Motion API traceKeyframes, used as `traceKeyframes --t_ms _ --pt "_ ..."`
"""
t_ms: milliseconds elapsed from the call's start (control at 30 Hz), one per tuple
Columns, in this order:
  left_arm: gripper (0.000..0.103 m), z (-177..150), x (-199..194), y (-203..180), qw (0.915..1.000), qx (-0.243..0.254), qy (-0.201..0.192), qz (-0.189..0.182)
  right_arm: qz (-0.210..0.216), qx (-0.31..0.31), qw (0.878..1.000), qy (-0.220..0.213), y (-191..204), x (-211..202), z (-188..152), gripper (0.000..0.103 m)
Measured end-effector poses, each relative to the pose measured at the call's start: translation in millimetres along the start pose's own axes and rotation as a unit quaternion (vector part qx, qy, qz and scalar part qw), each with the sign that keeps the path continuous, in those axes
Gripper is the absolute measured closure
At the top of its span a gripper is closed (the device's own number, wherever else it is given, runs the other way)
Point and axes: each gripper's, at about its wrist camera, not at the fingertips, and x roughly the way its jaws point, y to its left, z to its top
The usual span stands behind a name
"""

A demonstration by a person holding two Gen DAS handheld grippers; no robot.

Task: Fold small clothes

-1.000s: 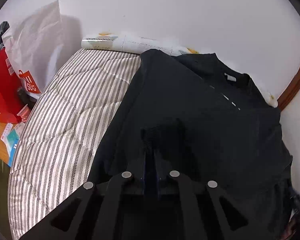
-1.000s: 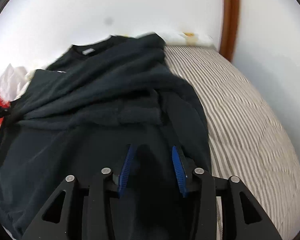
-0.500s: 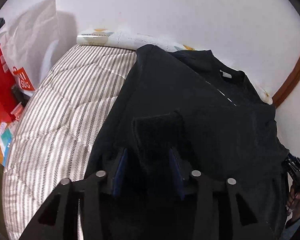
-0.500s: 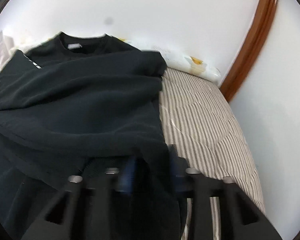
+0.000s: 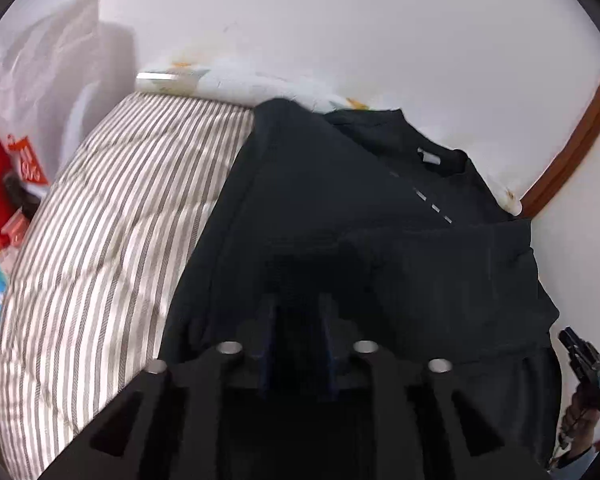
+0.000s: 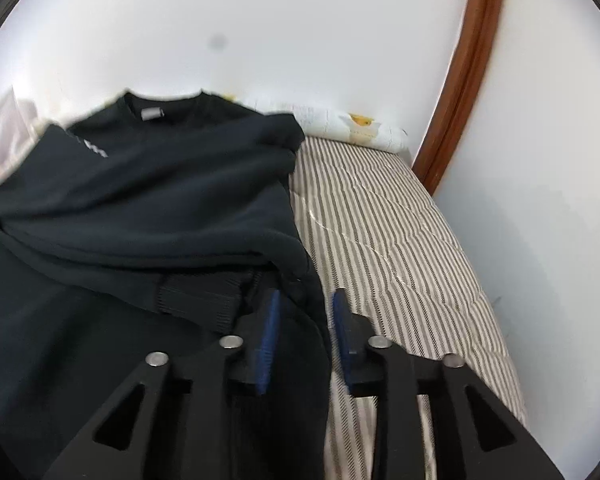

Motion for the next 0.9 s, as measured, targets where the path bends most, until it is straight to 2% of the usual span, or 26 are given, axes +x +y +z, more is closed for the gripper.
traceKeyframes --t_ms 33,67,200,233,267,333,400,433,467,500,533,600,700,767,833,900 --pt "0.064 3 2 -3 1.0000 0.005 -0.003 0.004 0.006 0.004 1.000 -0.002 1 -4 1 0.063" --pt "0.061 6 5 -5 0.9999 0.010 -0.002 0.006 0.010 0.008 1.000 -0.002 3 -7 3 0.058" --pt "0.062 13 28 -10 0.9997 0.015 0.009 0.019 0.020 0.033 0.999 -0.003 11 -7 10 0.050" --pt "0.071 13 29 -12 0.9996 0.013 0.005 0.024 0.018 0.039 0.999 -0.001 14 -5 10 0.050" --pt "0.093 15 29 -15 0.9994 0.016 -0.002 0.030 0.012 0.047 0.999 0.003 17 1 12 0.050" --pt "0.094 18 22 -21 0.9993 0.028 -0.007 0.024 0.006 0.057 0.998 0.002 19 11 15 0.050" --pt "0.095 22 -1 -22 0.9982 0.023 -0.054 0.011 0.004 0.072 0.997 0.003 19 23 20 0.050" --pt "0.095 23 -13 -19 0.9969 0.017 -0.076 0.014 0.002 0.079 0.997 0.004 18 28 21 0.050" --pt "0.095 23 -18 -17 0.9958 0.011 -0.085 0.032 0.000 0.086 0.996 0.007 15 33 22 0.050" --pt "0.095 22 -20 -13 0.9941 0.005 -0.089 0.063 -0.004 0.091 0.996 0.016 14 38 21 0.050" --pt "0.094 21 -15 -10 0.9939 0.008 -0.078 0.078 0.000 0.096 0.995 0.028 12 43 20 0.050" --pt "0.094 15 -2 0 0.9970 0.001 -0.039 0.066 0.005 0.099 0.994 0.038 11 44 19 0.050" --pt "0.088 6 7 11 0.9982 -0.015 -0.016 0.056 -0.002 0.086 0.996 0.023 11 32 26 0.050" --pt "0.077 4 7 12 0.9982 -0.017 -0.014 0.057 -0.001 0.081 0.997 0.009 11 24 36 0.050" --pt "0.071 2 5 12 0.9984 -0.012 -0.014 0.053 0.005 0.077 0.997 0.001 12 21 51 0.050" --pt "0.069 0 6 11 0.9981 -0.005 -0.018 0.058 0.007 0.071 0.997 -0.006 16 27 72 0.050"
